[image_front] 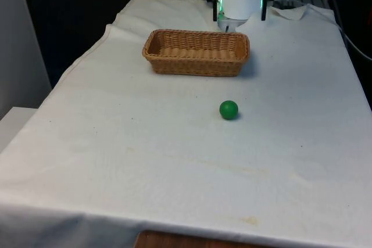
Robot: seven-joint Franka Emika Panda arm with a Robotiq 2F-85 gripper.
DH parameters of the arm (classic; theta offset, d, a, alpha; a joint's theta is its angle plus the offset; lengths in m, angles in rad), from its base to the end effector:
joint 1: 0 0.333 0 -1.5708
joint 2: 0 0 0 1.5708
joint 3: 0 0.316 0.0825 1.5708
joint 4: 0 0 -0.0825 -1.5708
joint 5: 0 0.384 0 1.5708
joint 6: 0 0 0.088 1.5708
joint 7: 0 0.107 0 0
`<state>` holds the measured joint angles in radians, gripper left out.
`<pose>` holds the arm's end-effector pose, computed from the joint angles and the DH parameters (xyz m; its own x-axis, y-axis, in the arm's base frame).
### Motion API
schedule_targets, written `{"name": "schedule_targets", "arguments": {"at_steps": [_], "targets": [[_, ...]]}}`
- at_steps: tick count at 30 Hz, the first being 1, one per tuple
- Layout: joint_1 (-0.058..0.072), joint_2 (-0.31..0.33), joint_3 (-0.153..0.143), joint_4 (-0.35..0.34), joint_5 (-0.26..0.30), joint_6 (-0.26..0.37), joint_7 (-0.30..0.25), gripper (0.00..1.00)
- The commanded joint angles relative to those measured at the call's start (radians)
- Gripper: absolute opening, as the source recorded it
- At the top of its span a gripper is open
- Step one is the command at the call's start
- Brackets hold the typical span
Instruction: Pick up the ball and place it into the basket.
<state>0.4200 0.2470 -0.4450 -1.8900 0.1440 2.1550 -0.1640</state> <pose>0.6146 0.0040 0.3912 0.9960 0.0758 0.0468 0.0764 -0.9970 -0.0105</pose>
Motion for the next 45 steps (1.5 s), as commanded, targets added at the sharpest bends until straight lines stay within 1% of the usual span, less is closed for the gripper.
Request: {"name": "schedule_targets", "arguments": {"at_steps": [1,4,5,6,13,14,15,22,23,24,30,31,32,35,36,39,40,41,42,43,45], "targets": [[-0.005,0.004,0.004,-0.002,0.019,0.014,-0.014,1.0],[-0.005,0.023,0.004,-0.005,0.035,0.035,-0.027,1.0],[-0.001,0.02,-0.001,-0.002,0.022,0.021,-0.017,1.0],[-0.005,0.037,0.004,-0.008,0.046,0.049,-0.035,1.0],[-0.005,0.09,0.004,-0.012,0.072,0.091,-0.057,1.0],[-0.001,0.09,-0.001,-0.008,0.061,0.081,-0.048,1.0],[-0.005,0.097,0.005,-0.013,0.075,0.096,-0.06,1.0],[-0.006,0.147,0.007,-0.018,0.098,0.133,-0.079,1.0],[-0.001,0.144,0.0,-0.014,0.085,0.12,-0.068,1.0],[-0.006,0.154,0.007,-0.018,0.103,0.139,-0.083,1.0],[-0.007,0.197,0.009,-0.022,0.136,0.175,-0.108,1.0],[-0.001,0.196,0.001,-0.019,0.123,0.163,-0.097,1.0],[-0.008,0.204,0.01,-0.023,0.141,0.181,-0.113,1.0],[-0.011,0.22,0.009,-0.027,0.156,0.196,-0.128,1.0],[-0.015,0.234,0.008,-0.029,0.171,0.208,-0.143,1.0],[-0.018,0.254,0.003,-0.029,0.197,0.223,-0.168,1.0],[-0.007,0.254,-0.009,-0.027,0.187,0.21,-0.158,1.0],[-0.019,0.267,0.0,-0.029,0.218,0.232,-0.186,1.0],[-0.019,0.267,0.0,-0.029,0.218,0.232,-0.186,1.0],[-0.02,0.28,-0.001,-0.029,0.239,0.242,-0.203,1.0],[-0.022,0.293,-0.001,-0.028,0.259,0.25,-0.219,1.0]]}}
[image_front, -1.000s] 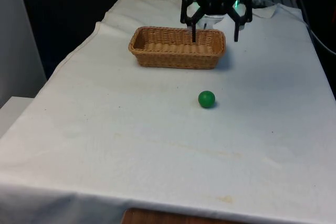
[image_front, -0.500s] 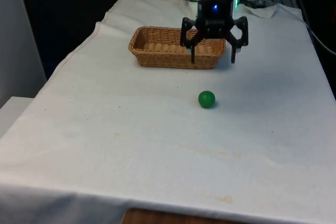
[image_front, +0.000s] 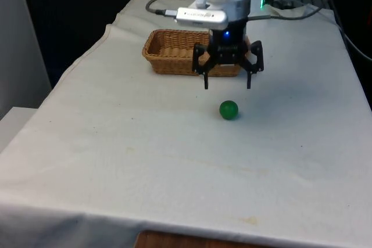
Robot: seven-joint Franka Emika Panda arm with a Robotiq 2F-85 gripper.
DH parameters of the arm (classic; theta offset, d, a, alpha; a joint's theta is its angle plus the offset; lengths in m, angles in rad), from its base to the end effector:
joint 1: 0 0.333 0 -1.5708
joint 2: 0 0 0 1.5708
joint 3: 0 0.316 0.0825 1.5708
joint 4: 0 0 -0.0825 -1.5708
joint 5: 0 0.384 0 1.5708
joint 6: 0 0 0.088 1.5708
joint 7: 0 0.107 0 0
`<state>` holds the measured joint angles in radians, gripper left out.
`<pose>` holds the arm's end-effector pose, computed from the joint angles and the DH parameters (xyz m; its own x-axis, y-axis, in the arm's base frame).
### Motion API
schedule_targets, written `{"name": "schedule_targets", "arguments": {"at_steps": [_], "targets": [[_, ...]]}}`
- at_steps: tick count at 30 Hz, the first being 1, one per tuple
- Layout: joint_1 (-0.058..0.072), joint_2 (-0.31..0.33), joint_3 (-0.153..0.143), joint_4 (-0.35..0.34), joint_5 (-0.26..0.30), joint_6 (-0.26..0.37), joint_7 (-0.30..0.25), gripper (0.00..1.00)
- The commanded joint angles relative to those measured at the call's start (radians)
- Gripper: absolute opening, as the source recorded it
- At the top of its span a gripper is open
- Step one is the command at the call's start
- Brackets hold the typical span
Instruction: Pick up the ball and place it into the basket.
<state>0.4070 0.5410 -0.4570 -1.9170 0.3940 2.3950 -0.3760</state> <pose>0.6270 -0.0147 0.2348 0.9953 0.0930 0.0252 0.0938 -0.9951 -0.0325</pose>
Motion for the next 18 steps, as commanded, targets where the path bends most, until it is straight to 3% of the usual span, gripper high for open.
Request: {"name": "schedule_targets", "arguments": {"at_steps": [1,4,5,7,13,14,15,18], "targets": [[-0.009,0.006,0.011,-0.001,0.018,0.015,-0.014,1.0],[-0.008,0.024,0.012,0.002,0.045,0.024,-0.031,1.0],[-0.001,0.019,0.001,0.001,0.028,0.011,-0.02,1.0],[-0.009,0.04,0.017,0.003,0.07,0.036,-0.046,1.0],[-0.008,0.073,0.023,0.006,0.111,0.056,-0.071,1.0],[0.0,0.073,0.013,0.003,0.101,0.047,-0.063,1.0],[-0.008,0.082,0.024,0.007,0.118,0.064,-0.076,1.0],[-0.007,0.094,0.024,0.007,0.127,0.075,-0.081,1.0]]}}
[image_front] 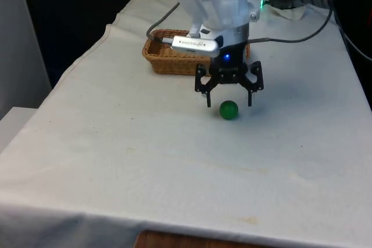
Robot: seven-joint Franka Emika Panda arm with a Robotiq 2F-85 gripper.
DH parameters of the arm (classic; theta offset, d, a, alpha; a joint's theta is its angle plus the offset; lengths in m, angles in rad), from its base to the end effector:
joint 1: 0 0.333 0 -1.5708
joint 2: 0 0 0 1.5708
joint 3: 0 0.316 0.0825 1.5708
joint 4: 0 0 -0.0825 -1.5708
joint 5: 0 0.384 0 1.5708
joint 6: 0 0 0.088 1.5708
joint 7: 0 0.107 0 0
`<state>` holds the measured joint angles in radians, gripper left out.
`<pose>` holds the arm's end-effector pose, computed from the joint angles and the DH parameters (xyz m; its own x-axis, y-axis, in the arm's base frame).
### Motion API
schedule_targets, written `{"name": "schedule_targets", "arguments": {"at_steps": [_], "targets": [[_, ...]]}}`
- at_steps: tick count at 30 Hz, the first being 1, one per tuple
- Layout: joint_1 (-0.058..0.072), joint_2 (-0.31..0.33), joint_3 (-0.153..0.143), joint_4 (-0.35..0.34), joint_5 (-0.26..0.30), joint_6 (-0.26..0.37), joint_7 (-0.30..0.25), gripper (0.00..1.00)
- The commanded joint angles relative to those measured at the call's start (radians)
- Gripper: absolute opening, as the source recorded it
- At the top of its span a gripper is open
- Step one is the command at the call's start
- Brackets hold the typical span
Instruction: Pick up the ball and place it into the basket.
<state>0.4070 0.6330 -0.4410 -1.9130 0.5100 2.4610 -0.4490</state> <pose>0.6245 -0.0115 0.1875 0.9956 0.0891 0.0289 0.0906 -0.9943 -0.0557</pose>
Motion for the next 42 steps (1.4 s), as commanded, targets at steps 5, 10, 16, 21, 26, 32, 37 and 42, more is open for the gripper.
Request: {"name": "schedule_targets", "arguments": {"at_steps": [5,10,16,21,26,32,37,42], "targets": [[-0.006,0.018,0.011,0.004,0.015,0.022,-0.01,1.0],[-0.006,0.025,0.01,0.006,0.013,0.024,-0.009,1.0],[-0.003,0.032,0.009,0.006,0.011,0.024,-0.006,1.0],[-0.002,0.033,0.007,0.005,0.009,0.023,-0.005,0.67],[-0.001,0.033,0.007,0.005,0.009,0.023,-0.004,0.27],[0.001,0.03,0.003,0.003,0.003,0.015,-0.002,0.02],[0.004,0.02,0.001,-0.005,0.004,0.02,-0.001,0.03],[0.003,0.009,-0.001,-0.011,0.003,0.013,0.0,0.03]]}}
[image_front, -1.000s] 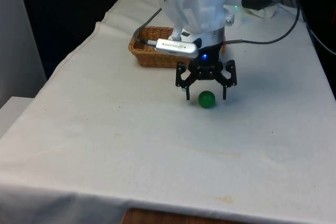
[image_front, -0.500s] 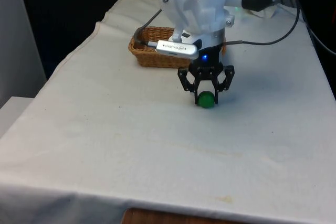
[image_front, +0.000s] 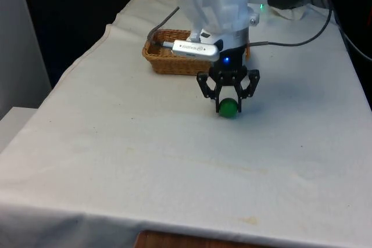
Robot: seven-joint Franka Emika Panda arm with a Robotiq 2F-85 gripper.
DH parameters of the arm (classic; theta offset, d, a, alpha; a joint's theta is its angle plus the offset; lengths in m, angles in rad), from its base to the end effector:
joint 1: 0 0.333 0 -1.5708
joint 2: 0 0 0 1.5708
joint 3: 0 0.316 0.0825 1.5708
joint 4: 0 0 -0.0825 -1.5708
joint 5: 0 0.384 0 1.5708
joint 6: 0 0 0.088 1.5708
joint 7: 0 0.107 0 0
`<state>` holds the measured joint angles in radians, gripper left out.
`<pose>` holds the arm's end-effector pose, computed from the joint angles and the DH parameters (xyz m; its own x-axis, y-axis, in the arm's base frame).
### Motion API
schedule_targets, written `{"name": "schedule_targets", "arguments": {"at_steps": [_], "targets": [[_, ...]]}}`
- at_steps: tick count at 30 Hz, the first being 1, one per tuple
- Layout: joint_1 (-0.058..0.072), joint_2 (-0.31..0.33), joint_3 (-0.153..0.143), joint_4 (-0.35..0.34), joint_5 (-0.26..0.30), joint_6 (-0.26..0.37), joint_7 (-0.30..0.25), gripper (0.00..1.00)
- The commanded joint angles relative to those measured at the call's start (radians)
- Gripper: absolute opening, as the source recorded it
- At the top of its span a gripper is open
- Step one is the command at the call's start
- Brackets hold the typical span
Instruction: Pick up the ball and place it into the basket.
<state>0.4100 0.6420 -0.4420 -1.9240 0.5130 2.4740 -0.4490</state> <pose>0.6206 -0.0125 0.1796 0.9961 0.0856 0.0223 0.0866 -0.9950 -0.0489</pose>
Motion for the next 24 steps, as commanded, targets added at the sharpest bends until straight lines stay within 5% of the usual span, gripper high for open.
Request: {"name": "schedule_targets", "arguments": {"at_steps": [1,9,10,11,18,19,20,24], "targets": [[0.011,-0.02,-0.009,-0.021,-0.007,0.003,0.007,0.03],[0.017,-0.103,-0.016,-0.071,-0.046,-0.012,0.04,0.03],[0.006,-0.102,-0.005,-0.068,-0.037,-0.007,0.029,0.03],[0.017,-0.113,-0.017,-0.076,-0.051,-0.014,0.045,0.03],[0.022,-0.192,-0.024,-0.106,-0.09,-0.043,0.086,0.03],[0.012,-0.182,-0.013,-0.098,-0.076,-0.039,0.071,0.03],[0.021,-0.2,-0.024,-0.109,-0.095,-0.045,0.09,0.03],[0.021,-0.23,-0.025,-0.125,-0.112,-0.056,0.105,0.03]]}}
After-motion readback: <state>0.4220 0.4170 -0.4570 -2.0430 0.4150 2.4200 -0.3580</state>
